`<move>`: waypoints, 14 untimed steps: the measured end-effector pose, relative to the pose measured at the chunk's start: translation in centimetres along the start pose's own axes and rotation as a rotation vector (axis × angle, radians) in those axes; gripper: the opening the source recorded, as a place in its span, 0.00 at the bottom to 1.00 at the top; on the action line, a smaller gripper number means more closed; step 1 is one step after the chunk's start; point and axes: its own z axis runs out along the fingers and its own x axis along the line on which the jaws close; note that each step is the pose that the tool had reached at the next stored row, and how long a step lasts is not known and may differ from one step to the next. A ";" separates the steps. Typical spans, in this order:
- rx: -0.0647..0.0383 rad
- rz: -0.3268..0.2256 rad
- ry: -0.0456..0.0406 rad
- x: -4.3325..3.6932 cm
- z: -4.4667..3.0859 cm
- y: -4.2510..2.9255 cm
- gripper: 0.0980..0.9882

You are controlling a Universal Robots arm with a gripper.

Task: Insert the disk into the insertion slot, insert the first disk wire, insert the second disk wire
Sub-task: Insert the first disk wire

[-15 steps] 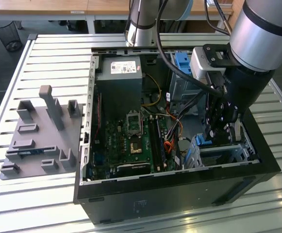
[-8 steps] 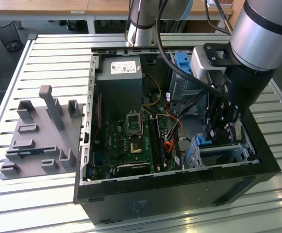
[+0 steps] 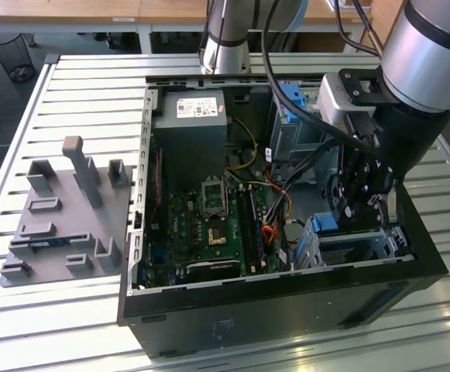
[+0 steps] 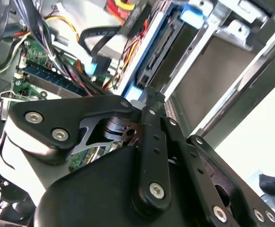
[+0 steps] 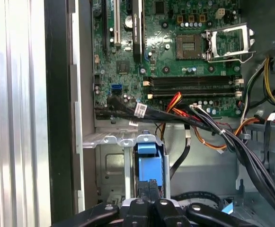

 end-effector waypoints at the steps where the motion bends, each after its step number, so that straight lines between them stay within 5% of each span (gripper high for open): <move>1: 0.000 0.000 -0.0001 -0.01 -0.01 -0.06 0.01; 14: 0.000 0.000 -0.0001 -0.02 -3.22 -0.07 0.01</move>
